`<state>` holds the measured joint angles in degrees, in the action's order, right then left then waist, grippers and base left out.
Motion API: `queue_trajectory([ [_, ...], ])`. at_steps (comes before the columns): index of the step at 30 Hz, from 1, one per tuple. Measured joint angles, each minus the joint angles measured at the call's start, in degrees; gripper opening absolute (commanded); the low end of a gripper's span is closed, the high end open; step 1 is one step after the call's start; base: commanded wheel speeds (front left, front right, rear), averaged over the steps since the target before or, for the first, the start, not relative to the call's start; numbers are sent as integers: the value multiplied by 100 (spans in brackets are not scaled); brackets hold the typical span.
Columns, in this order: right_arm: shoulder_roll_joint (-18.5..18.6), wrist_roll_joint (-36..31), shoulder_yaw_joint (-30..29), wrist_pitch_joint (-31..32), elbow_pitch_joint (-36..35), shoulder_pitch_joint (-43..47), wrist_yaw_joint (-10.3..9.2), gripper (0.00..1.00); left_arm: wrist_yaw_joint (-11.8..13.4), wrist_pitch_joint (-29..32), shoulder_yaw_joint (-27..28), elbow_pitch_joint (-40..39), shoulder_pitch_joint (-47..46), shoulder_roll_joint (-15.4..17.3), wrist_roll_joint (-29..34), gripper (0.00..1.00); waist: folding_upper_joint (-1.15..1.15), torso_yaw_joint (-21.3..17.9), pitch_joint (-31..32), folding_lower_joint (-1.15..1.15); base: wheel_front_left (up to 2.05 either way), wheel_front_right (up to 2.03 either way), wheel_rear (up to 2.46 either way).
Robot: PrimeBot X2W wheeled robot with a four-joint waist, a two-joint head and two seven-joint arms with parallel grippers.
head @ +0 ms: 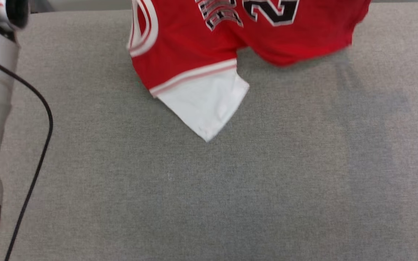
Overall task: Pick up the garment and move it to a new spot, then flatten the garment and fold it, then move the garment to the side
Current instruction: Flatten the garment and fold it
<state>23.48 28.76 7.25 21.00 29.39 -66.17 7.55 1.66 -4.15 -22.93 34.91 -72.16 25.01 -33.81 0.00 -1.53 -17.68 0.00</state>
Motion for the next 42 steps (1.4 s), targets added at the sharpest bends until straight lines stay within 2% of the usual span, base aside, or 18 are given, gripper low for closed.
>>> queue_trajectory([
  [9, 22, -259, 124, -1037, 638, -1513, 4, 0, -16, -272, 82, 616, -1587, -46, 185, 0, 0, -49, -774, 0, 0, 0, 0],
  [18, 8, -347, 479, -1703, 1419, -2194, 4, 0, -48, -454, 112, 1247, -1952, -311, 145, 0, 0, 32, -1537, 0, 0, 0, 0],
  [23, -80, -227, 810, -1939, 1867, -2199, 4, 0, -207, -619, 105, 1659, -1878, -403, -13, 0, 0, 105, -1872, 1, 0, 0, 0],
  [27, -109, 20, 1136, -2050, 2047, -2031, 3, 0, -371, -772, 96, 1922, -1502, -463, -64, 0, 0, 168, -1967, 1, 0, 0, 0],
  [31, -109, 402, 1491, -2162, 2091, -1458, 3, 0, -550, -916, 105, 2082, -844, -528, -180, 0, 0, 193, -1869, 0, 0, 0, 0],
  [36, 22, 899, 1944, -2339, 1933, -414, 4, 0, -713, -1003, 171, 2079, 260, -593, -403, 0, 0, 177, -1609, 0, 0, 0, 0],
  [42, 253, 1447, 2282, -2552, 1457, 914, 4, 0, -827, -1050, 412, 1628, 1886, -572, -650, 0, 0, 152, -1211, -1, 0, 0, 0],
])
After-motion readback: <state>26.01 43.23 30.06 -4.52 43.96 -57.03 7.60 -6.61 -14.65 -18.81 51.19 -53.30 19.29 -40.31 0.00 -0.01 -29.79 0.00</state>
